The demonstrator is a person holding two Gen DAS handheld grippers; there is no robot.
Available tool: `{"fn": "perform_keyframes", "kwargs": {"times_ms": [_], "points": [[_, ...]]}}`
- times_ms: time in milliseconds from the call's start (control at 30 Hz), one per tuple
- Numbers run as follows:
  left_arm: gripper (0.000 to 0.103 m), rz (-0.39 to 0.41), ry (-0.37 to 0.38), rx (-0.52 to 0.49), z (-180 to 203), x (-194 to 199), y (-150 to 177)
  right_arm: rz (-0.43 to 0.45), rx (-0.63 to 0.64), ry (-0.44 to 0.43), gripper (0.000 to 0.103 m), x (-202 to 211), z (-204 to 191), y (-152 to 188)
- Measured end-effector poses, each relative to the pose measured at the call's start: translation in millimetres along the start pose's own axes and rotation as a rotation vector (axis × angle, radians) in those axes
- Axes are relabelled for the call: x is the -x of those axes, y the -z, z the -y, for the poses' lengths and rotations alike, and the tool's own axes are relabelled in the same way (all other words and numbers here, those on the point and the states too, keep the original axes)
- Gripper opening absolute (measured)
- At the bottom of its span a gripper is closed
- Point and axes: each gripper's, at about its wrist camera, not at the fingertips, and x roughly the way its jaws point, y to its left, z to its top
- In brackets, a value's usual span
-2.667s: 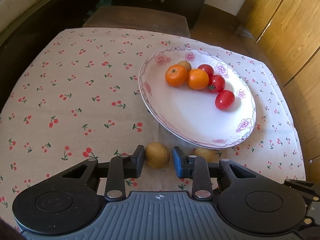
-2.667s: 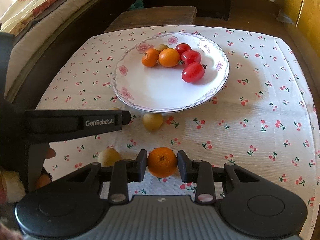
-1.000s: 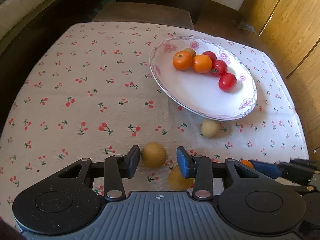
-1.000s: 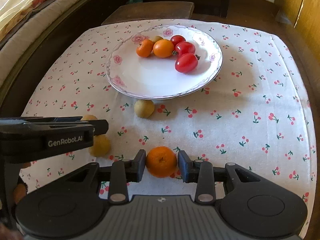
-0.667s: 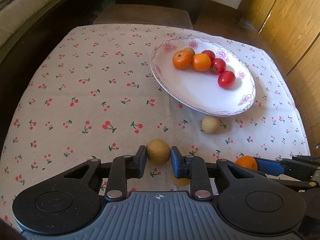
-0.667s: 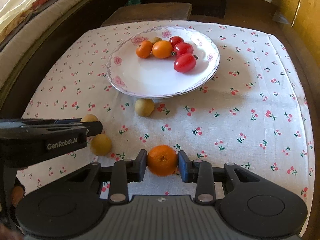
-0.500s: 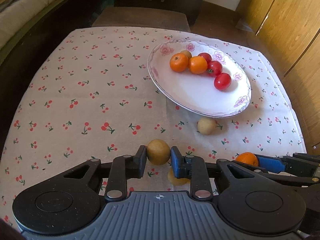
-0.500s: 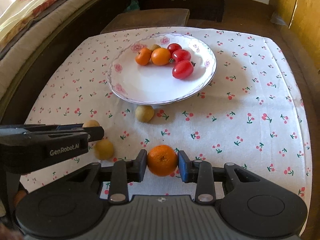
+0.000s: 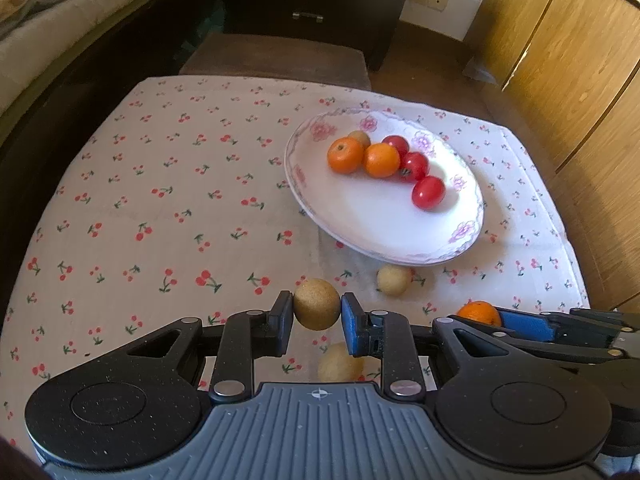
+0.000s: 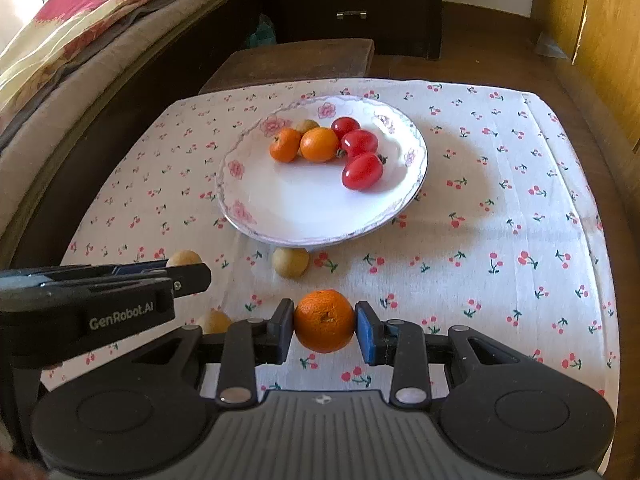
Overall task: Organize fruits
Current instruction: 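Carry the mandarin and tan fruit over the white bowl with both tools, then open the left tool to drop the tan fruit while the right tool releases the mandarin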
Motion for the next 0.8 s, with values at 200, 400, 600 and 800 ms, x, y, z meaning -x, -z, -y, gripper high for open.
{"fn": "perform_keyframes", "kwargs": {"times_ms": [200,400,600,800], "points": [[0.034,0.01,-0.001,-0.004,3.4,-0.6,-5.7,0.016,-0.007,0.016,0.034,-1.8,3.5,-9.0],[0.034,0.03,0.009,0.0,7.6,-0.4,-15.3,0.042,-0.034,0.014,0.034,-0.5,10.9,-22.5],[0.034,0.039,0.016,-0.008,12.5,-5.3,-25.9,0.059,-0.052,0.012,0.034,-2.2,16.3,-34.3],[0.034,0.043,0.024,-0.004,16.1,-11.8,-36.6,0.062,-0.055,0.02,0.034,-8.0,20.3,-43.8]]}}
